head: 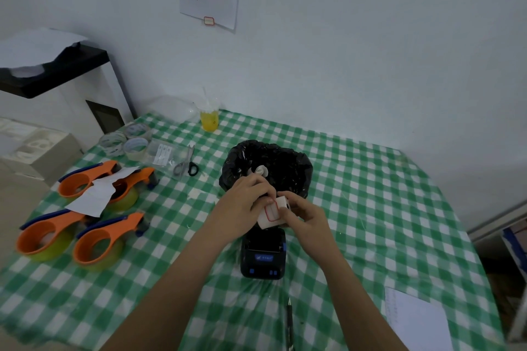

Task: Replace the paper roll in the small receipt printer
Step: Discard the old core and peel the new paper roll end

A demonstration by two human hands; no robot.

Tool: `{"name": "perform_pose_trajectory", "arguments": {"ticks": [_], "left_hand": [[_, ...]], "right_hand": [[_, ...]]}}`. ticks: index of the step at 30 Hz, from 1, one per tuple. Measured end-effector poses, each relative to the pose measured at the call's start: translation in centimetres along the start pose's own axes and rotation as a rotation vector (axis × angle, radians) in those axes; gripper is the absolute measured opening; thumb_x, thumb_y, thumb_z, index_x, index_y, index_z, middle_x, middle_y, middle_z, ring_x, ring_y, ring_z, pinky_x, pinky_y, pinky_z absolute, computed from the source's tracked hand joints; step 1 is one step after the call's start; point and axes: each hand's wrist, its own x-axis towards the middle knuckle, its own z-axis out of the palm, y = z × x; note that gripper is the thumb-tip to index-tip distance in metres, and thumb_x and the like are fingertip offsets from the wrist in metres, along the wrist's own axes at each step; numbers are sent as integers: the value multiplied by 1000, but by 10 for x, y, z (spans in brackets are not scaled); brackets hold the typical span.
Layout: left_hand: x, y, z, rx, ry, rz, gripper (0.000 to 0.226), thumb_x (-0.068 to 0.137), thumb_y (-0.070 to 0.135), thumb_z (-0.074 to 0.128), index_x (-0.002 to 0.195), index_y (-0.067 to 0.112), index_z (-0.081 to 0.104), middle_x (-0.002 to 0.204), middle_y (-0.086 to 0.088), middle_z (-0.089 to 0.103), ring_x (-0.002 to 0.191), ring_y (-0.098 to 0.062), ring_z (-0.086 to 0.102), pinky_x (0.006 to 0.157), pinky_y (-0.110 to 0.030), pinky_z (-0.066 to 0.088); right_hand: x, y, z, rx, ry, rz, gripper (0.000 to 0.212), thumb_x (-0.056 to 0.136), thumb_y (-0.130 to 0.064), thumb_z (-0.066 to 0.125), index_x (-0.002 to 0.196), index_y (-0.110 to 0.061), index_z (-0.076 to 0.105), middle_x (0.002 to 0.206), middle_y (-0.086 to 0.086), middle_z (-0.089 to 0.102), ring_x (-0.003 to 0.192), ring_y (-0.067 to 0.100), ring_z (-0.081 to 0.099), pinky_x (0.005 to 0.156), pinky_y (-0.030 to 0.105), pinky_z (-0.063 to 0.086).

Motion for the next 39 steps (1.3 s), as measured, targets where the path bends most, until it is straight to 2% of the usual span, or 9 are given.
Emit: {"name": "perform_pose_trajectory", "arguments": {"ticks": [4,7,11,14,20,24,28,34,39], "left_hand": [[-1,-2,1,-119,14,-12,11,90,15,52,88,22,60,95,14,50,99,-13,50,86,-30,45],[-3,-5,1,-145,35,-21,11,88,17,54,90,25,62,96,22,50,102,-14,52,88,-36,48],[-3,-3,-3,-131,25,-9,17,88,20,57,99,30,65,105,15,54,109,-13,49,94,-32,44],[-3,-2,-4,-97,-29,4,12,88,20,56,93,25,66,104,11,56,106,-14,49,94,-35,44],[-4,-3,-4,-88,-88,-2,11,91,20,48,87,27,56,92,26,46,101,-10,47,91,-36,46],[-6,-2,-4,-47,-82,-3,12,92,19,45,88,24,55,93,15,52,95,-10,49,85,-38,48],[-9,-2,-6,-1,-63,5,12,92,19,44,91,21,56,95,7,59,91,-11,51,79,-38,50],[-9,1,-7,143,-46,49,15,94,19,44,96,16,58,102,1,62,96,-17,54,81,-32,46],[-10,-3,-5,258,18,149,8,87,10,54,90,13,61,94,-3,66,87,-23,59,73,-34,46]], "right_hand": [[0,-1,1,46,-10,34,21,90,-10,57,108,-16,67,98,20,67,87,23,64,71,30,58],[0,-2,1,59,-10,47,21,89,-10,57,107,-16,67,94,18,67,86,19,64,70,30,58],[-2,-5,2,61,-15,46,22,89,-11,58,100,-27,69,86,5,67,83,16,65,69,29,59],[-3,-6,2,46,-26,39,21,89,-12,59,97,-29,69,90,10,68,83,17,65,69,28,58],[-4,-4,5,71,-18,69,19,89,-12,59,103,-19,68,86,8,66,82,18,64,65,25,57],[-5,-3,6,94,-27,92,19,90,-14,58,106,-14,67,89,15,64,82,18,63,64,23,55],[-6,-3,7,114,-28,126,19,90,-17,58,106,-12,67,94,14,66,81,9,65,65,21,55],[-5,-2,10,142,-12,172,20,90,-19,58,106,-12,67,97,15,67,80,6,66,64,20,55],[-5,-1,13,142,5,198,20,89,-22,59,105,-14,67,101,15,68,84,10,67,65,20,55]]}}
